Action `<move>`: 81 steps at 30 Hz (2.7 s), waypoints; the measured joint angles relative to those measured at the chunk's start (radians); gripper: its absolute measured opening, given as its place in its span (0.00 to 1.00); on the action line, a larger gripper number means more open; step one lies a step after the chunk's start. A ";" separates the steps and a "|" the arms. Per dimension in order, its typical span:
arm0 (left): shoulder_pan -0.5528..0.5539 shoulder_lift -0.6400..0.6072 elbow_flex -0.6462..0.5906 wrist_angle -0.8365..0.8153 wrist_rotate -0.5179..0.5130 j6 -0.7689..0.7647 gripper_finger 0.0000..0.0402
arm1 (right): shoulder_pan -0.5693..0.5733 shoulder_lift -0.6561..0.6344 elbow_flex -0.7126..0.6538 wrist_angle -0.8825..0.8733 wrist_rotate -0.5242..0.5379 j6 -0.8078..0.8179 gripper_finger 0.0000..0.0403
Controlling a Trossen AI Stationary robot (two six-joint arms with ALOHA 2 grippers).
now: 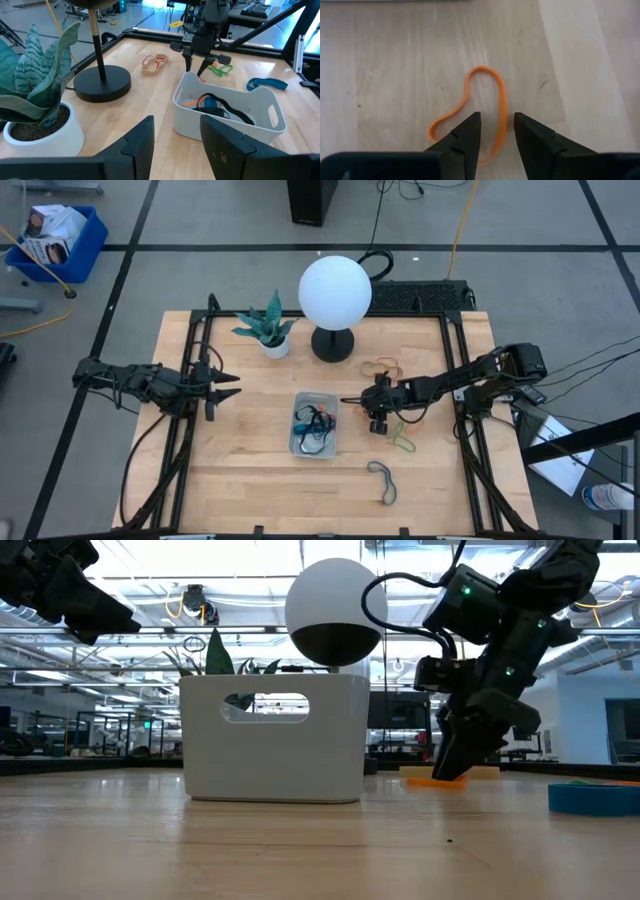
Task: Pick and place rubber bands into bin
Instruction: Put the top orange rubber band into the gray bin
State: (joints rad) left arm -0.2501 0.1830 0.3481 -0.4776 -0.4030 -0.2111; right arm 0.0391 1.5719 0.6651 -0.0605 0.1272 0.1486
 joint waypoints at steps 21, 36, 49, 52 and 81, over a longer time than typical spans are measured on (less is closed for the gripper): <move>0.000 0.000 0.000 0.000 0.000 -0.002 0.41 | -0.004 0.055 -0.004 0.038 0.027 -0.018 0.01; 0.000 0.000 0.000 0.000 0.001 -0.002 0.41 | -0.010 -0.225 -0.009 0.204 0.085 -0.013 0.00; 0.000 0.000 0.000 0.003 0.001 -0.007 0.41 | -0.026 -0.481 -0.006 0.556 0.024 -0.165 0.00; 0.000 0.000 0.000 0.003 0.001 -0.007 0.41 | -0.026 -0.504 -0.006 0.609 0.024 -0.183 0.00; 0.000 0.000 0.000 0.001 0.001 -0.001 0.41 | -0.002 0.053 0.423 0.153 -0.133 -0.252 0.00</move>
State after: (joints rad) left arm -0.2499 0.1832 0.3481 -0.4765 -0.4019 -0.2125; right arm 0.0376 1.6244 1.0878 0.0925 -0.0055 -0.1035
